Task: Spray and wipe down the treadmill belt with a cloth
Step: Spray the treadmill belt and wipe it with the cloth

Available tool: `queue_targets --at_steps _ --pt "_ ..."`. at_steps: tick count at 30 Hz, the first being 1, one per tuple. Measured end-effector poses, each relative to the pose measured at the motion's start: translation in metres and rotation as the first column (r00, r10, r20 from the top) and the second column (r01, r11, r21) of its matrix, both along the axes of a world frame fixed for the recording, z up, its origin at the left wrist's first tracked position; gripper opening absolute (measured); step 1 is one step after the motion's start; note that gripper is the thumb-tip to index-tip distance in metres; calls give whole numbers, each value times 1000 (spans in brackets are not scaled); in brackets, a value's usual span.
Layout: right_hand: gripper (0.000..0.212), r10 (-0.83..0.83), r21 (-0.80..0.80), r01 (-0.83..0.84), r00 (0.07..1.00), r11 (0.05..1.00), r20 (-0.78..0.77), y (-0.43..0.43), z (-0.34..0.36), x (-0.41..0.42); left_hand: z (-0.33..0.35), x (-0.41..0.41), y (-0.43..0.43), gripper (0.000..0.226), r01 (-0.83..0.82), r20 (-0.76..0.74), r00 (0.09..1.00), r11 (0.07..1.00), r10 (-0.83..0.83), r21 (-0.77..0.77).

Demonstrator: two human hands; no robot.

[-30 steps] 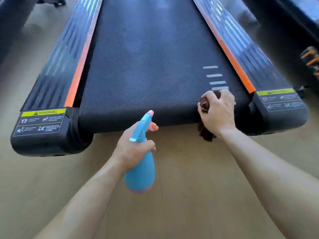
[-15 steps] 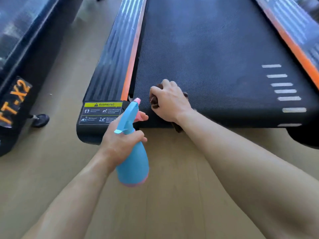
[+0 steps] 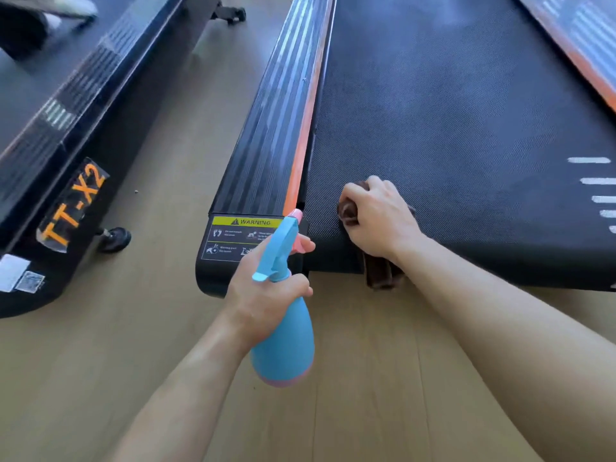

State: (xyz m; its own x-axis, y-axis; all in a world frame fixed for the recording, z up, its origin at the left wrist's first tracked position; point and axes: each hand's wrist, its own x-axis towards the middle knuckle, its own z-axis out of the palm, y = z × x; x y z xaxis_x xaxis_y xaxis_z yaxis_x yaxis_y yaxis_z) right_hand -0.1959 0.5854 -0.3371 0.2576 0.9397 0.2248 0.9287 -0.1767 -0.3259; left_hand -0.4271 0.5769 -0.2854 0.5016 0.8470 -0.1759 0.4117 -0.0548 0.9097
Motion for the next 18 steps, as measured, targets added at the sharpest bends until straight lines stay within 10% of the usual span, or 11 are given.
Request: queue_targets --at_steps 18 --pt "33 -24 17 24 1000 1000 9 -17 3 -31 18 10 2 65 62 -18 998 998 -62 24"
